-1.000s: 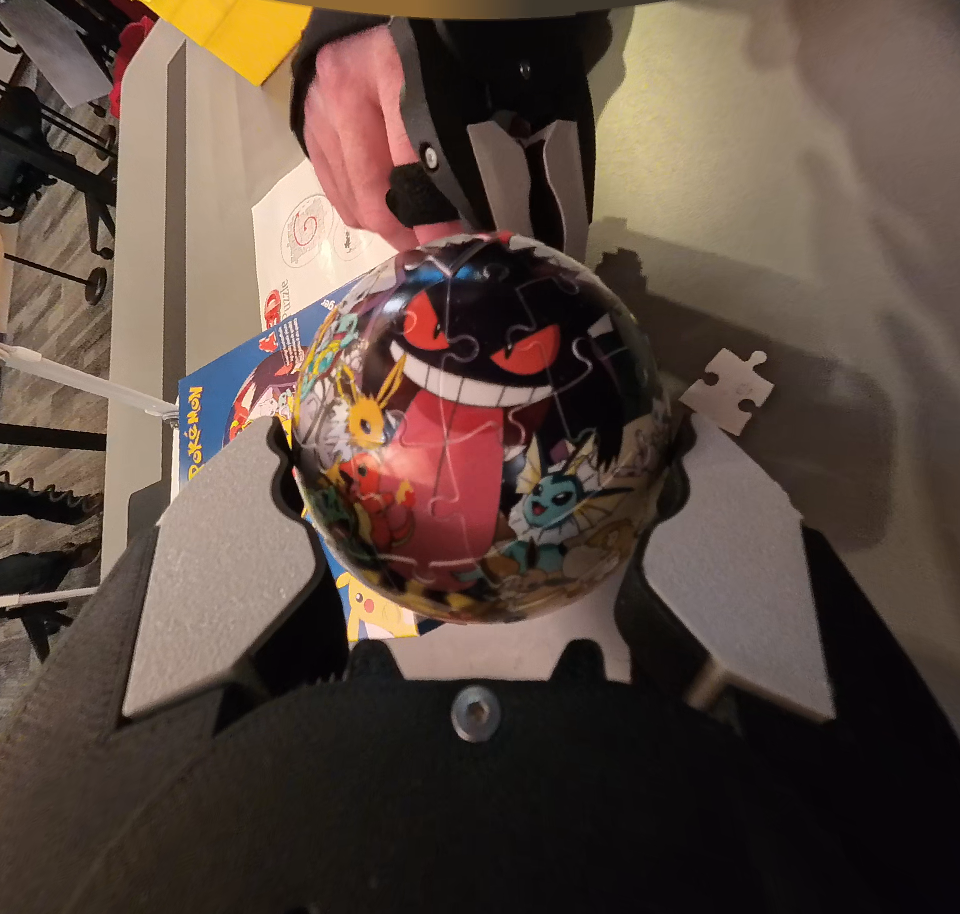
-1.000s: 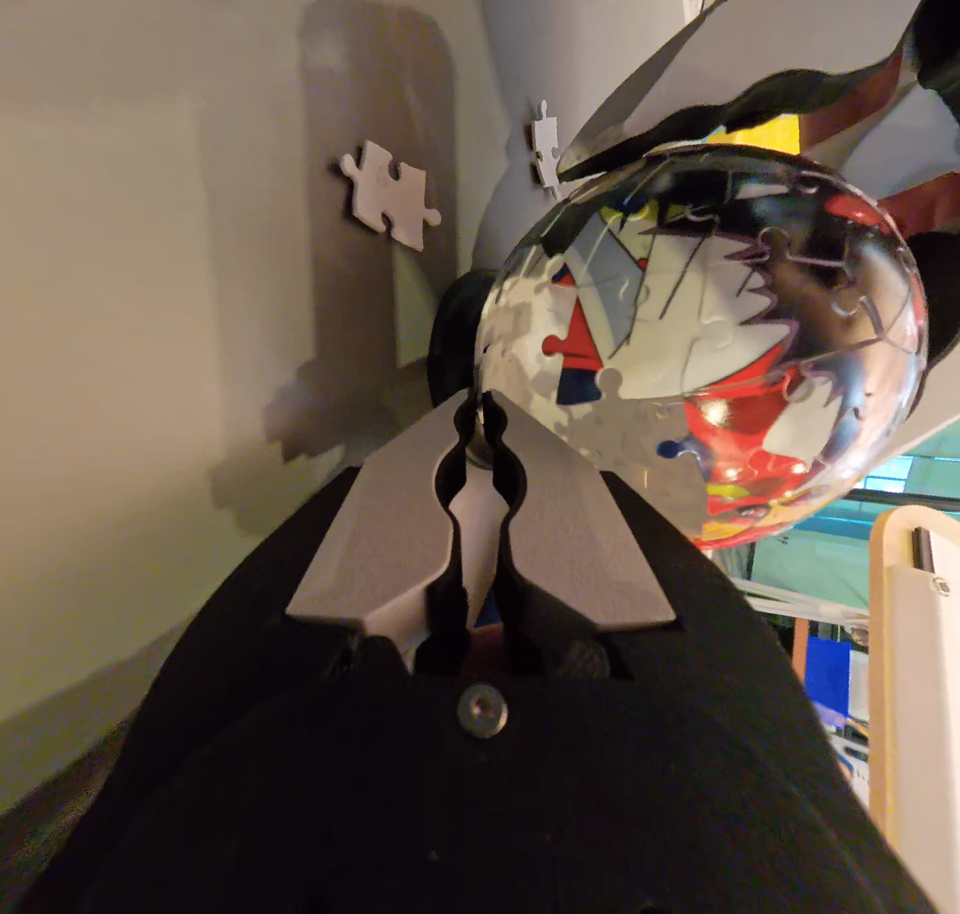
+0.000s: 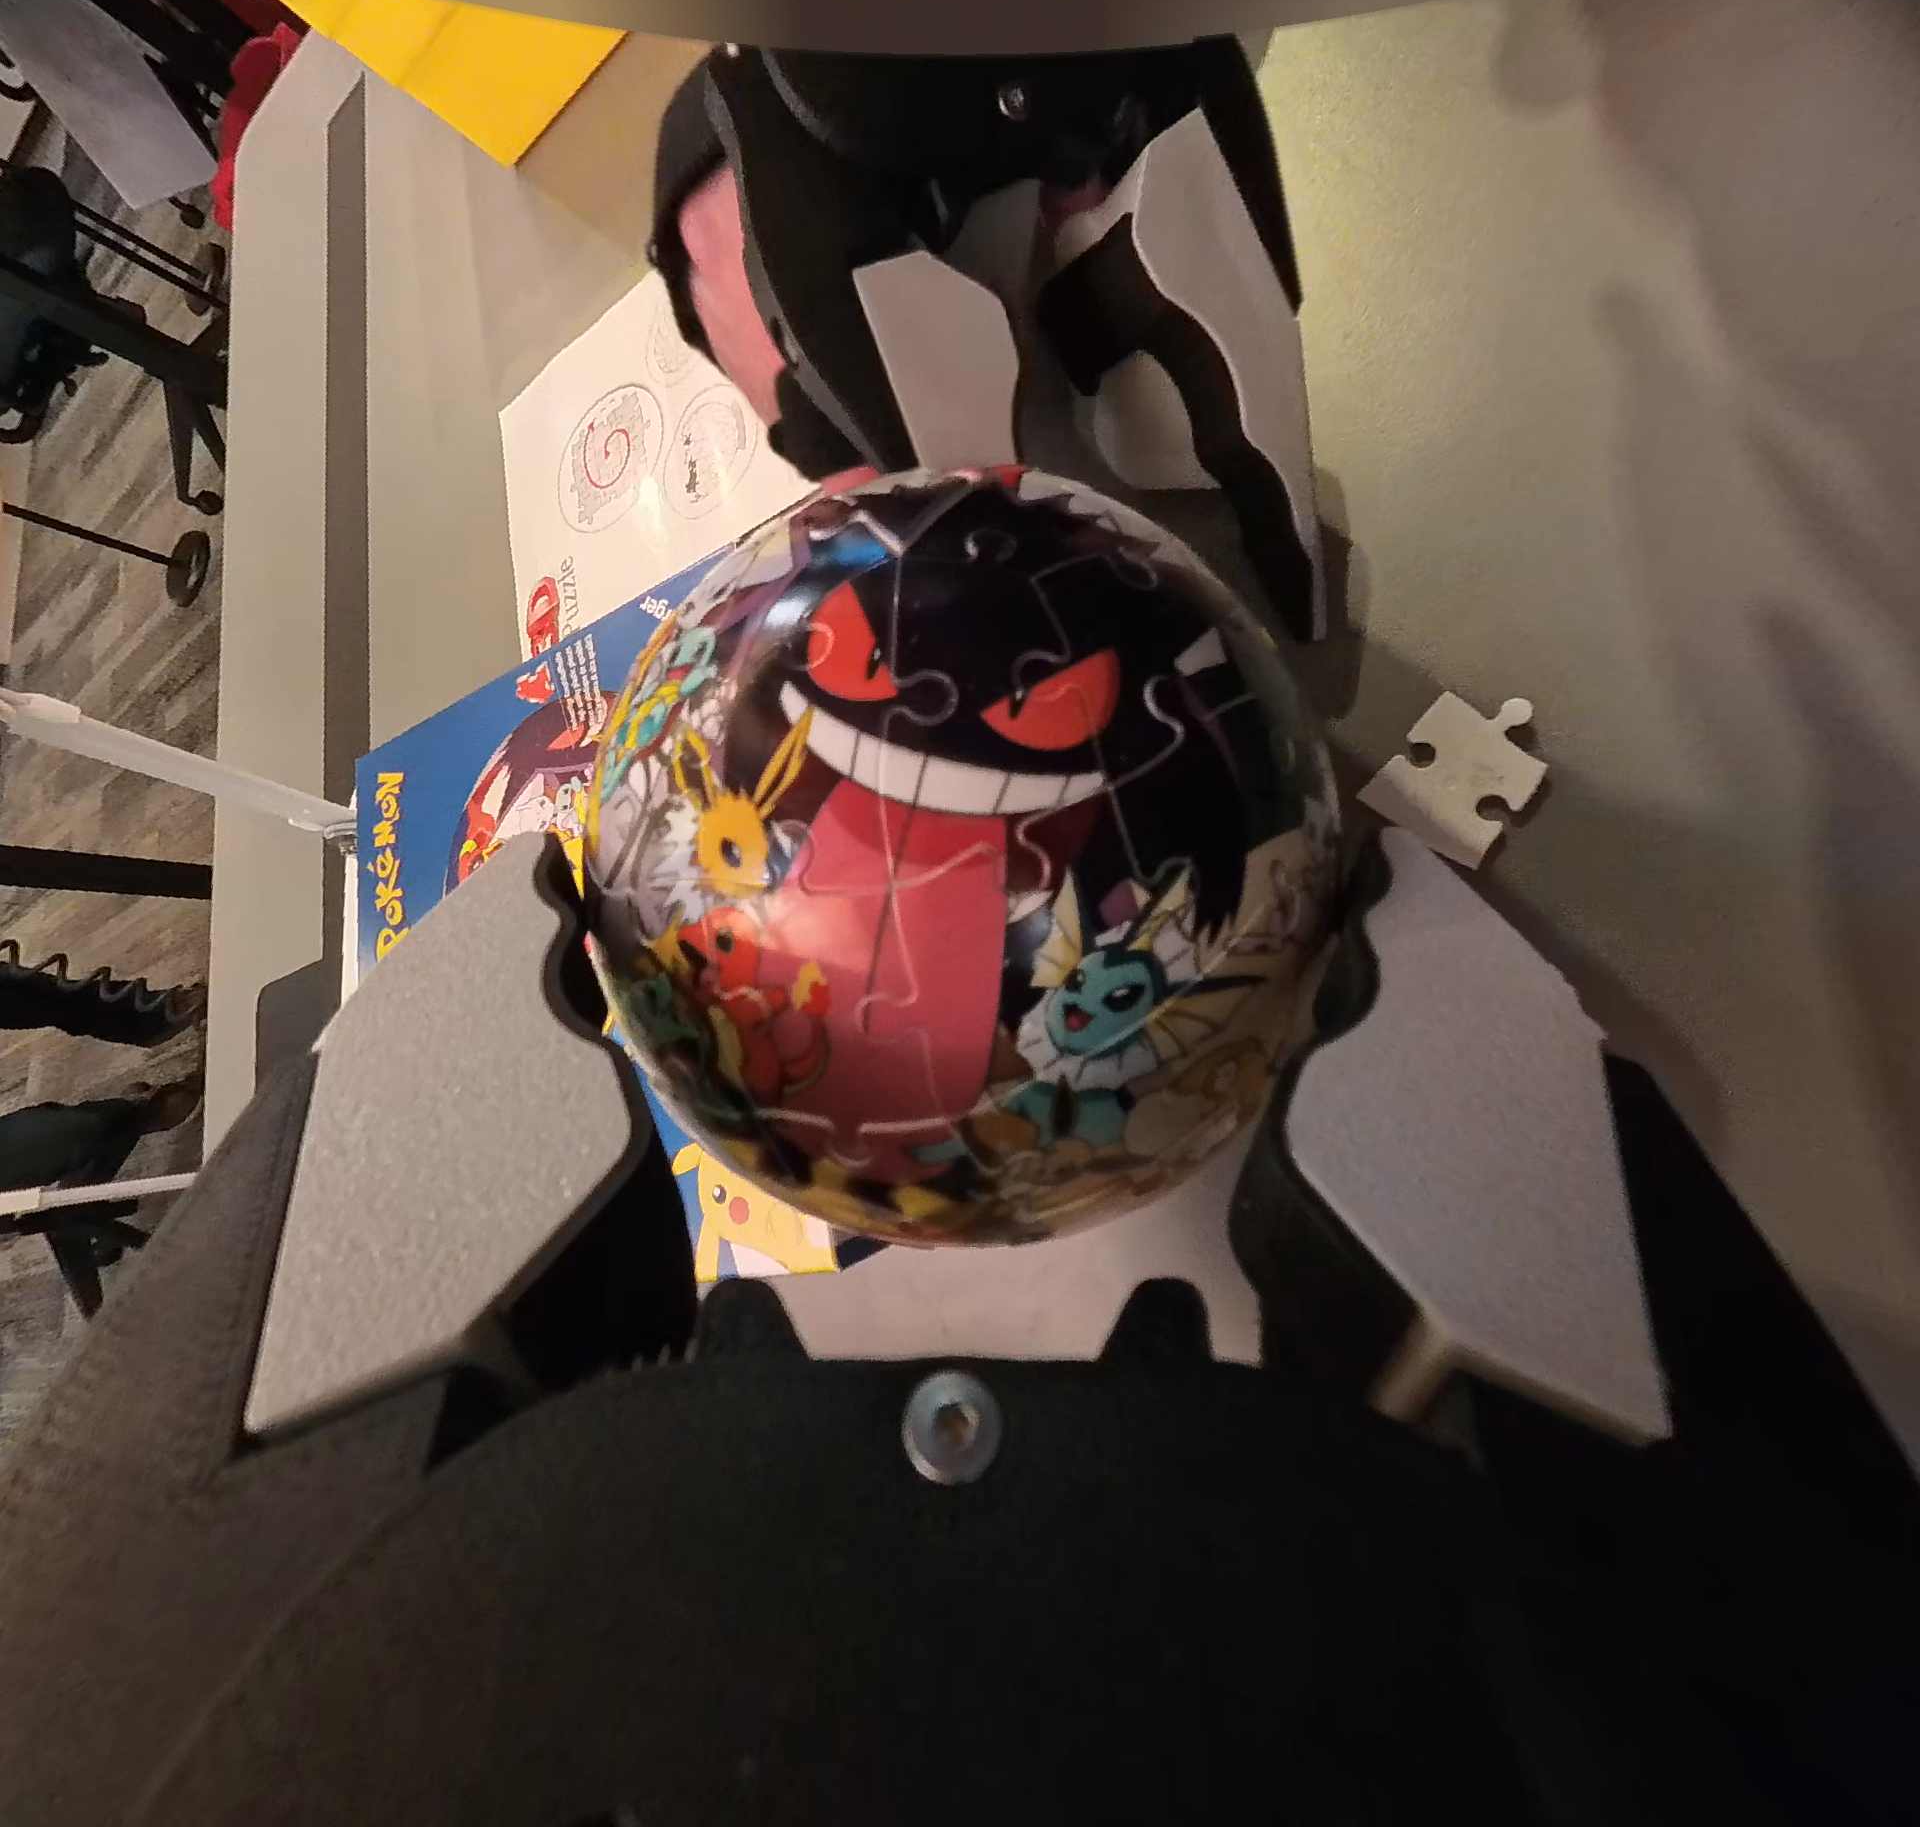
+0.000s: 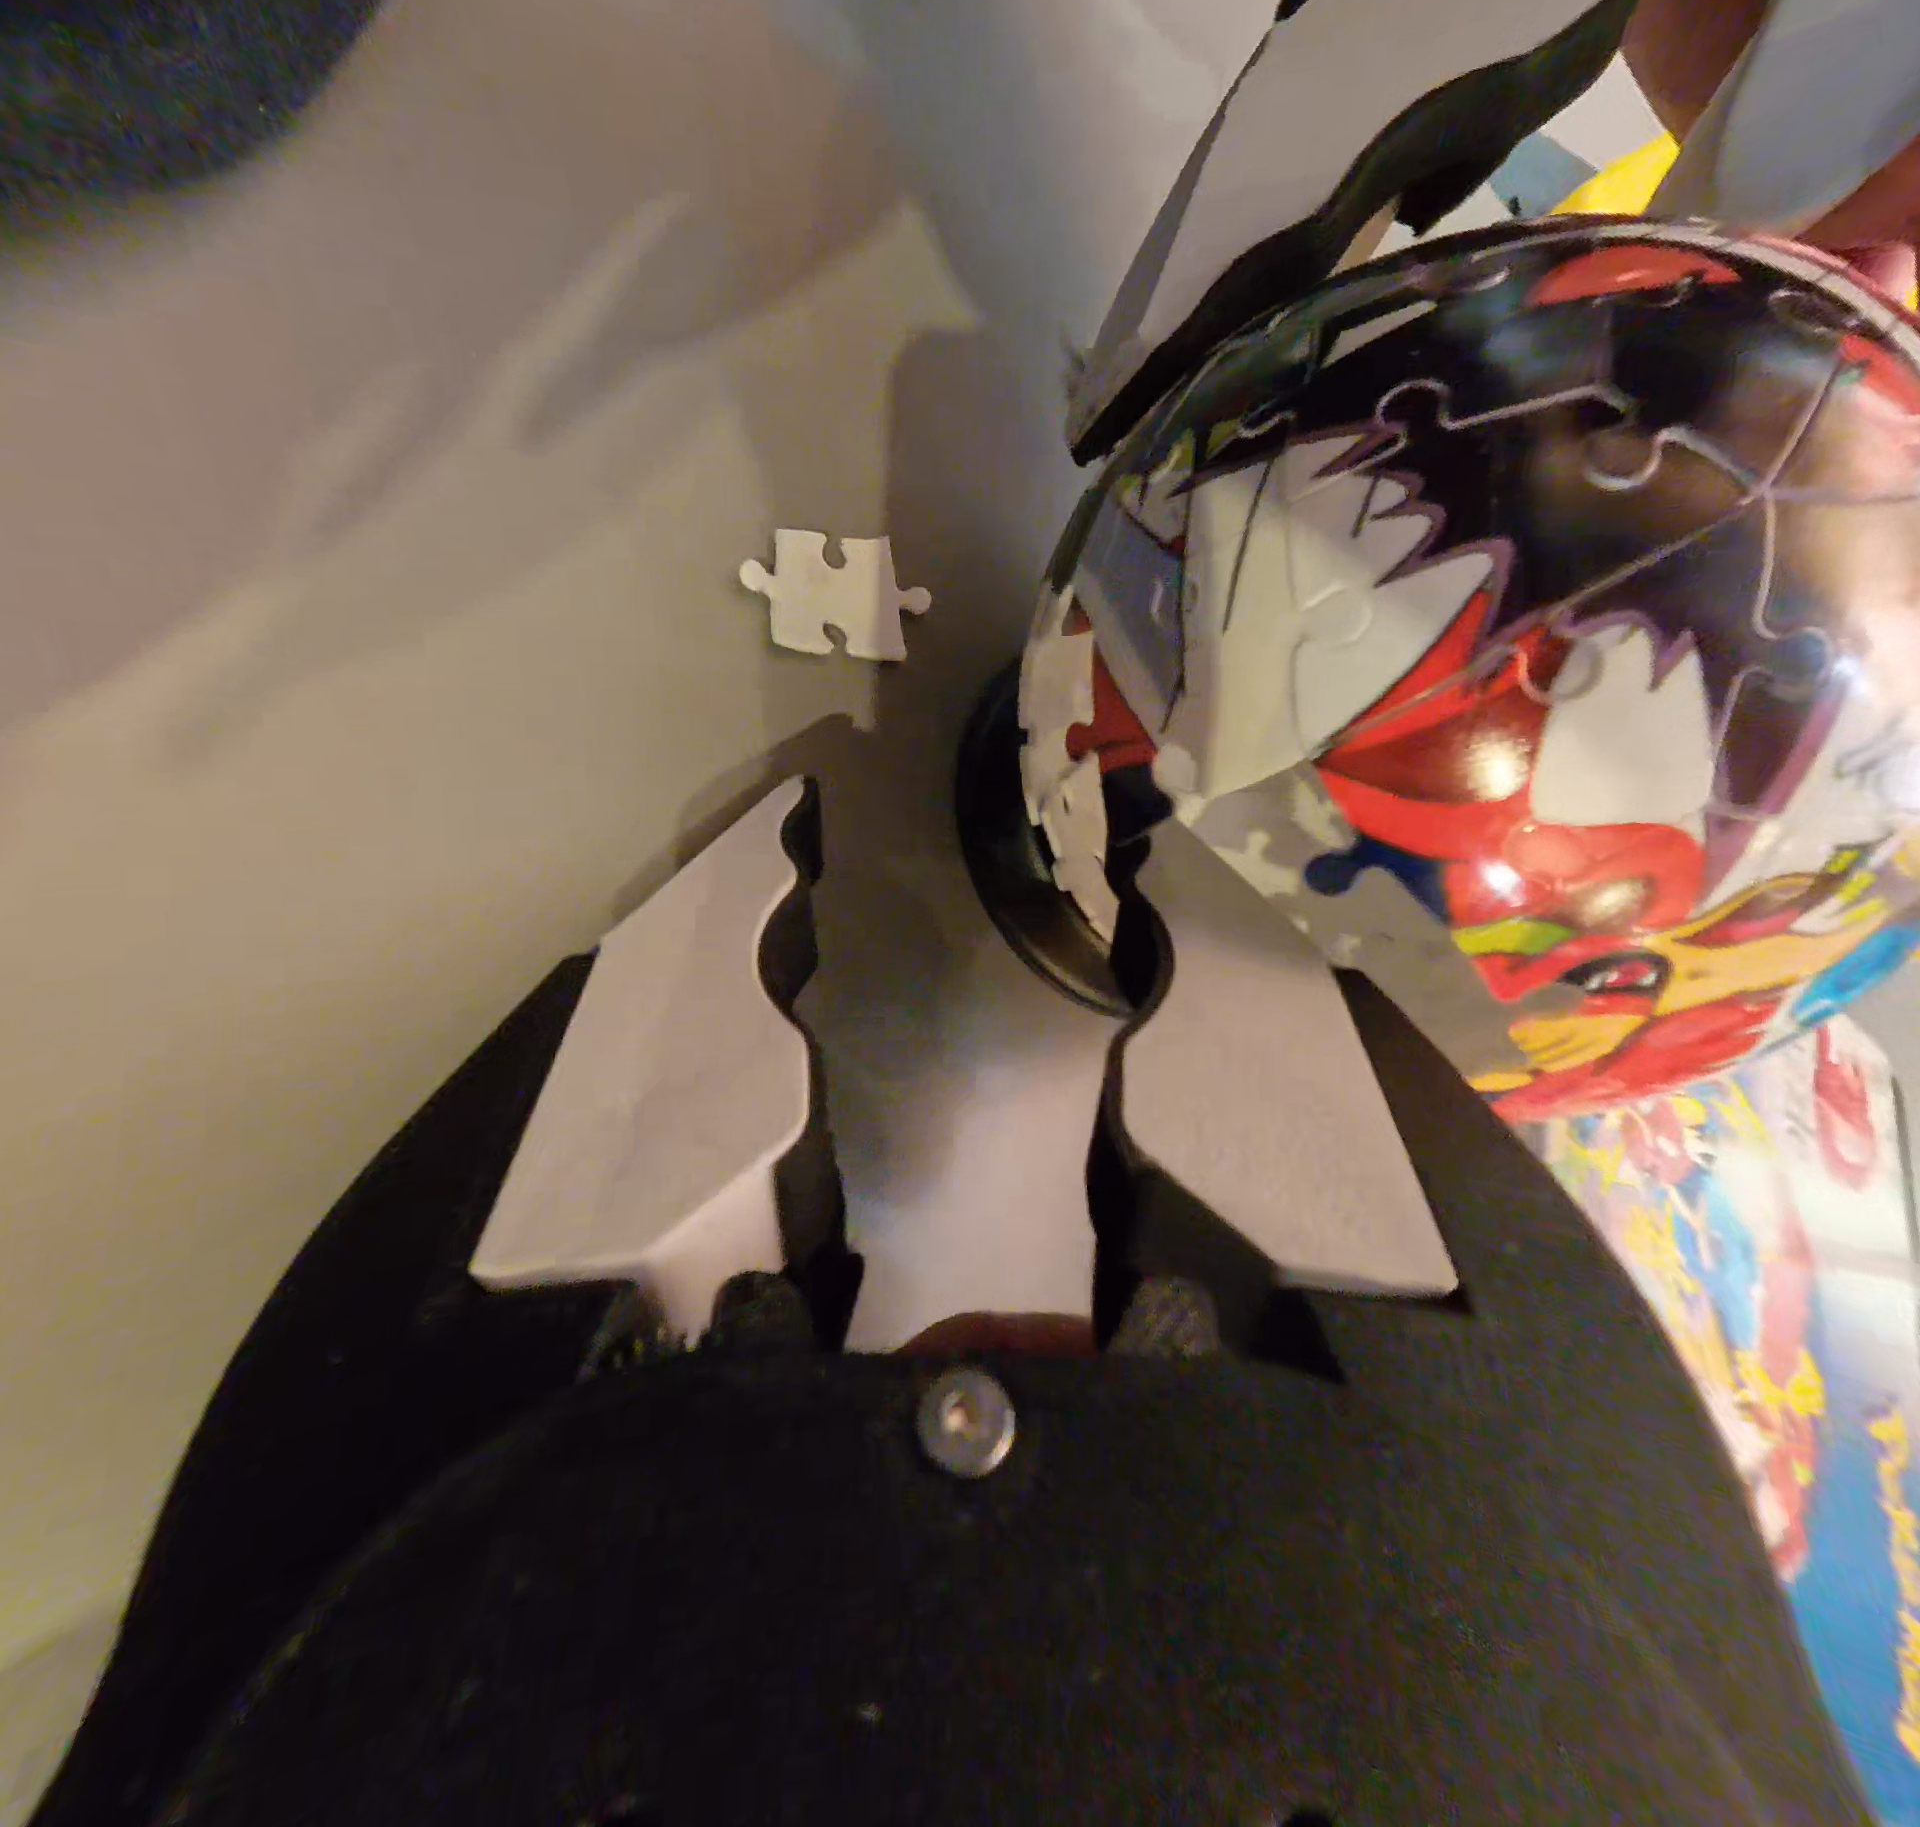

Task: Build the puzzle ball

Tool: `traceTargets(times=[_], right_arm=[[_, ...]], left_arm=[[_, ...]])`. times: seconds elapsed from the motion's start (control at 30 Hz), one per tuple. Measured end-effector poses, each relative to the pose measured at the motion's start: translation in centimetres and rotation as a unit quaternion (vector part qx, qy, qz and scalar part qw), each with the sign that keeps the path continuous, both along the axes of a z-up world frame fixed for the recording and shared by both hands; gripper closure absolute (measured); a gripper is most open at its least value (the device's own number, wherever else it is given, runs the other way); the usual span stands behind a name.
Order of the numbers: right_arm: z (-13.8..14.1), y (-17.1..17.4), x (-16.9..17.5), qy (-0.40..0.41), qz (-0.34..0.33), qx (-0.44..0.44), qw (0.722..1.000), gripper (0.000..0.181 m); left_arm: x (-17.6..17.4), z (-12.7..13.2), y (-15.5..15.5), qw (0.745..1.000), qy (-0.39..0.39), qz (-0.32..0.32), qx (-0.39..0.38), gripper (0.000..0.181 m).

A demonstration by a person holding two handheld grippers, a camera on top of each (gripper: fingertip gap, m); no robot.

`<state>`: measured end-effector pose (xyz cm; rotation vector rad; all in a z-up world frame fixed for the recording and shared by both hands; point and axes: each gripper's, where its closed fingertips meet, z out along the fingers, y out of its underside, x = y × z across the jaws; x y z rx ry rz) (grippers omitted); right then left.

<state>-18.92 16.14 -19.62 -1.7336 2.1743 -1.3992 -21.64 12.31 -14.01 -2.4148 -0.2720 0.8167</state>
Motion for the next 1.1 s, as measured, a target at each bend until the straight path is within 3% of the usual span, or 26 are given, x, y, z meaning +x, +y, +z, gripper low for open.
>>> traceTargets(times=[0.4, 0.67, 1.1], right_arm=[[-0.58, -0.64, 0.01, -0.037, -0.046, 0.047, 0.997, 0.138], [-0.62, -0.95, -0.12, -0.046, -0.066, 0.055, 0.995, 0.132], [-1.08, -0.90, -0.01, -0.046, -0.109, 0.097, 0.988, 0.138]], left_arm=[[0.00, 0.01, 0.07, 1.000, 0.001, 0.000, 0.003, 0.048], [0.05, 0.01, -0.06, 1.000, 0.000, 0.001, 0.004, 0.048], [0.01, 0.01, -0.03, 1.000, -0.003, -0.001, 0.004, 0.047]])
